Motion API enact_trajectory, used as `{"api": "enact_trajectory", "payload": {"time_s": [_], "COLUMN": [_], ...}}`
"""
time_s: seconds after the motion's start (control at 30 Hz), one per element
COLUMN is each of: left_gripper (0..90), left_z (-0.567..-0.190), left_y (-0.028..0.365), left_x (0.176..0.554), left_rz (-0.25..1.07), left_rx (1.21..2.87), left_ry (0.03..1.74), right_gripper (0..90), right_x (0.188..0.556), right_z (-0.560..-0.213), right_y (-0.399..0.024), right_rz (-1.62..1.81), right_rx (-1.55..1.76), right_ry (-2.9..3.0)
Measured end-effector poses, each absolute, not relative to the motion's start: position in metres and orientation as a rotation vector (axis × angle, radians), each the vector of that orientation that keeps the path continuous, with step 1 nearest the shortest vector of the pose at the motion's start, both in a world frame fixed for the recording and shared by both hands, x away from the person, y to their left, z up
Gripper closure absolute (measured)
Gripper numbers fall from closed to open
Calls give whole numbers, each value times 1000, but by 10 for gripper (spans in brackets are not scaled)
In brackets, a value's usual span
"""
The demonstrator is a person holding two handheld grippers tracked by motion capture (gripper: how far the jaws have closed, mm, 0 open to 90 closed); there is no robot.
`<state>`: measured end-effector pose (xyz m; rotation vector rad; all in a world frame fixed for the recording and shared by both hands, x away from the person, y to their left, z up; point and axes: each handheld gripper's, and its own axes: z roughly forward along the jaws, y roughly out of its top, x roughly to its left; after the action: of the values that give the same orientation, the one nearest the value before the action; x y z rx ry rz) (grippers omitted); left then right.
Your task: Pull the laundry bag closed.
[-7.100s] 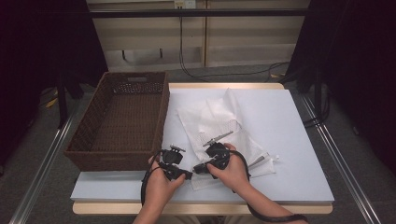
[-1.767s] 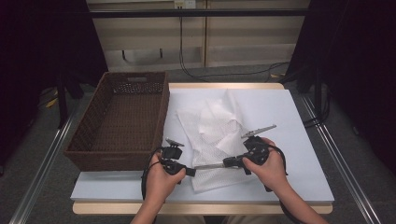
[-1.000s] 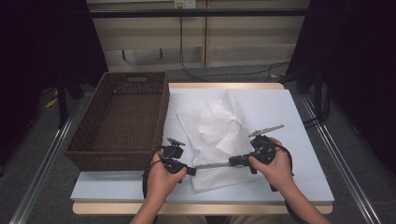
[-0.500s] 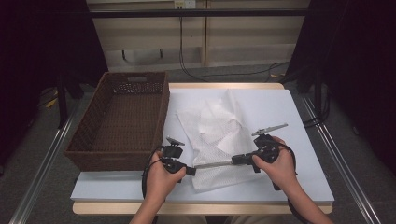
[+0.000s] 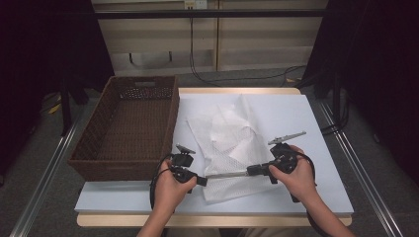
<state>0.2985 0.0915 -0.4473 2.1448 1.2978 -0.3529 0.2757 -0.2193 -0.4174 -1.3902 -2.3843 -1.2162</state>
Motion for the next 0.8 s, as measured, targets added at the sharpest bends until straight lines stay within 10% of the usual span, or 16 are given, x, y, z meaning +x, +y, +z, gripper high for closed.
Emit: {"api": "enact_trajectory", "payload": {"time_s": [0.8], "left_gripper": [886], "left_z": [-451], "left_y": [99], "left_x": [297], "left_rz": [-357], "left_rx": [2147], "left_ry": [1320], "right_gripper": [877], "right_x": [281], "right_z": [-418], "right_y": [-231], "right_rz": [-1228], "right_rx": [-1397], "right_ry": [-2377]}}
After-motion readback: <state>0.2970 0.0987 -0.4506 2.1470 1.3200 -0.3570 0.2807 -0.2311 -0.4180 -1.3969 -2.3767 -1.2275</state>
